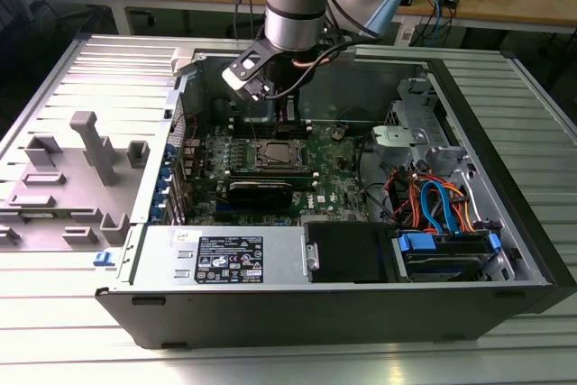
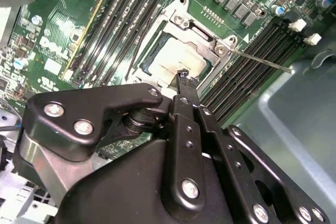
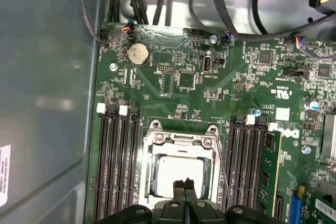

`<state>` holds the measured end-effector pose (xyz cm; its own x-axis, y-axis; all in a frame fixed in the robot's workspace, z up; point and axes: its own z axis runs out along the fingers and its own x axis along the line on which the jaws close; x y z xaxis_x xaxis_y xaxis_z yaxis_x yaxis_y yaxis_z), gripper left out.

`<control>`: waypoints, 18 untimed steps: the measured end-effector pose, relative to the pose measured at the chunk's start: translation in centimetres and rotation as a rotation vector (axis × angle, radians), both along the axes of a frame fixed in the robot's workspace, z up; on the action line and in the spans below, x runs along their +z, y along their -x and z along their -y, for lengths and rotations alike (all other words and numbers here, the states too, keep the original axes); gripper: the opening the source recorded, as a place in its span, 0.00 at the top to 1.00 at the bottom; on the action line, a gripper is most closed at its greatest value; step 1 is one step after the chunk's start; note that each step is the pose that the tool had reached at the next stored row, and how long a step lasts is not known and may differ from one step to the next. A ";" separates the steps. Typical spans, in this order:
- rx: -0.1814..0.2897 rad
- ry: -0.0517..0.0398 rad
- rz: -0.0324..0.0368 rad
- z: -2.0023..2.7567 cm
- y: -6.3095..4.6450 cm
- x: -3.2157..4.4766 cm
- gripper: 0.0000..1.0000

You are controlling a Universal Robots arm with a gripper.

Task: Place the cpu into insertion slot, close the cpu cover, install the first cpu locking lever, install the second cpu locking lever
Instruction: 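Install the first cpu locking lever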

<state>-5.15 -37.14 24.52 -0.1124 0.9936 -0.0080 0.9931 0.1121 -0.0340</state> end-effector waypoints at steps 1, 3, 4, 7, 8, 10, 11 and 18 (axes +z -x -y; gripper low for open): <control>0.020 -0.0001 -0.0001 0.00 0.0 0.00 0.89; 0.085 0.0000 -0.0007 0.00 0.0 0.00 0.89; 0.102 0.0000 -0.0010 0.00 0.0 0.00 0.89; 0.167 0.0000 -0.0019 0.00 0.0 0.00 0.89; 0.185 0.0000 -0.0020 0.00 0.0 0.00 0.89; 0.219 0.0000 -0.0020 0.00 0.0 0.00 0.89; 0.243 0.0000 -0.0020 0.00 0.0 0.00 0.89; 0.399 0.0001 -0.0020 0.00 -0.1 0.00 0.89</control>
<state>-5.10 -37.14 24.52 -0.4892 0.8721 -0.0075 0.8717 0.4887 -0.0360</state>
